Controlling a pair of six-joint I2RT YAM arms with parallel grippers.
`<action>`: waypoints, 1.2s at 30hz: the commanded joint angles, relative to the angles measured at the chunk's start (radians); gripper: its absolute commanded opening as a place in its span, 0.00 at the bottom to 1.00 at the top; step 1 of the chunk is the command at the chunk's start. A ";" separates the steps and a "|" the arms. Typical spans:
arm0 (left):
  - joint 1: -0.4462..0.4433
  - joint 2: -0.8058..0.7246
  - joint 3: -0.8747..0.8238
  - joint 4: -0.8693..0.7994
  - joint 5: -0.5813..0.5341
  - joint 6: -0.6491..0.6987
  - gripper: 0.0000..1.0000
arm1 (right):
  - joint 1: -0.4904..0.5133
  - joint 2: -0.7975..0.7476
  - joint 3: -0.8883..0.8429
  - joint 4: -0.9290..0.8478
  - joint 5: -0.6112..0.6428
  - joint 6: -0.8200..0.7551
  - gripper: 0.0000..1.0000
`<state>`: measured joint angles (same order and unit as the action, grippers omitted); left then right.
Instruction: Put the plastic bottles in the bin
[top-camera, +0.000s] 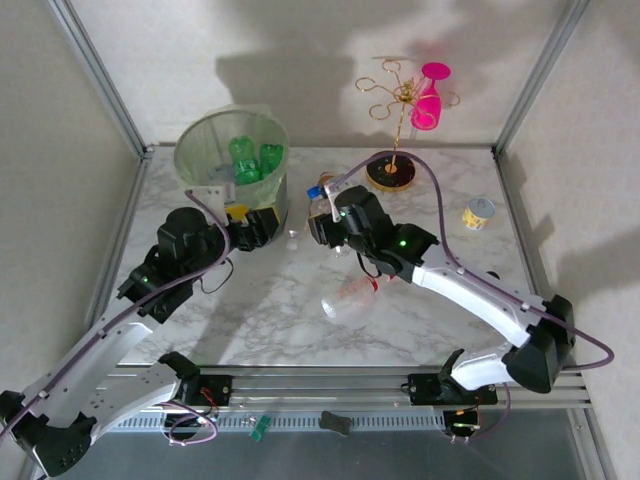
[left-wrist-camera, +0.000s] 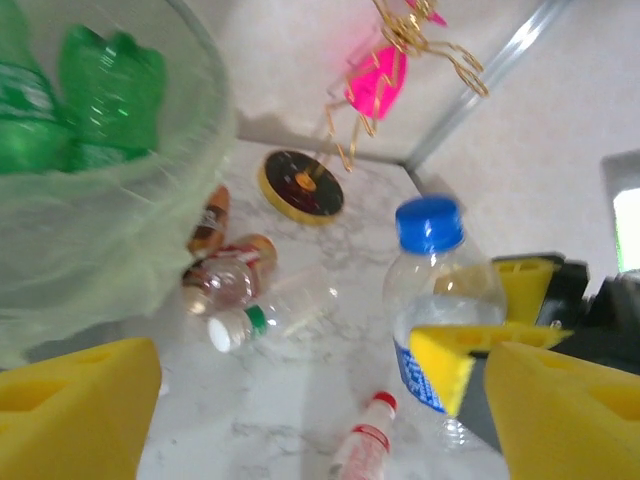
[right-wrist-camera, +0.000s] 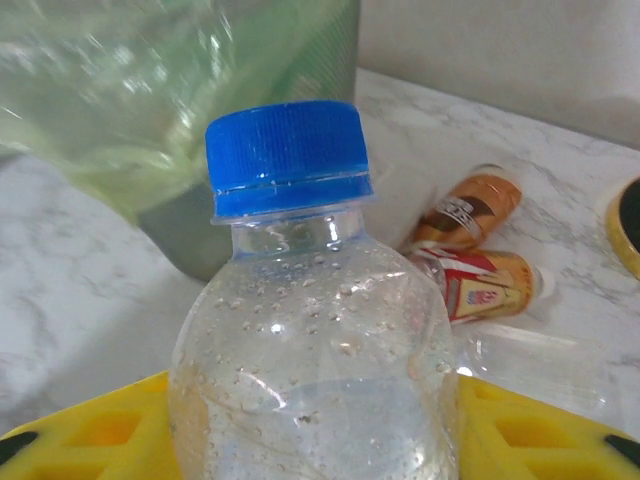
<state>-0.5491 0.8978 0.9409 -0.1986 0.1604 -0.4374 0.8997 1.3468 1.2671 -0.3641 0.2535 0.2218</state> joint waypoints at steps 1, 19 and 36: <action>-0.009 0.008 0.042 0.051 0.132 -0.034 0.88 | -0.013 -0.066 -0.025 0.069 -0.097 0.077 0.00; -0.179 0.195 0.104 0.126 0.393 0.003 0.89 | -0.039 -0.261 -0.135 0.232 -0.299 0.268 0.00; -0.207 0.099 0.021 0.247 0.470 -0.030 0.86 | -0.079 -0.421 -0.233 0.354 -0.314 0.384 0.00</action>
<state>-0.7471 1.0229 0.9871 -0.0124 0.5449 -0.4679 0.8322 0.9512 1.0538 -0.1074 -0.0120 0.5621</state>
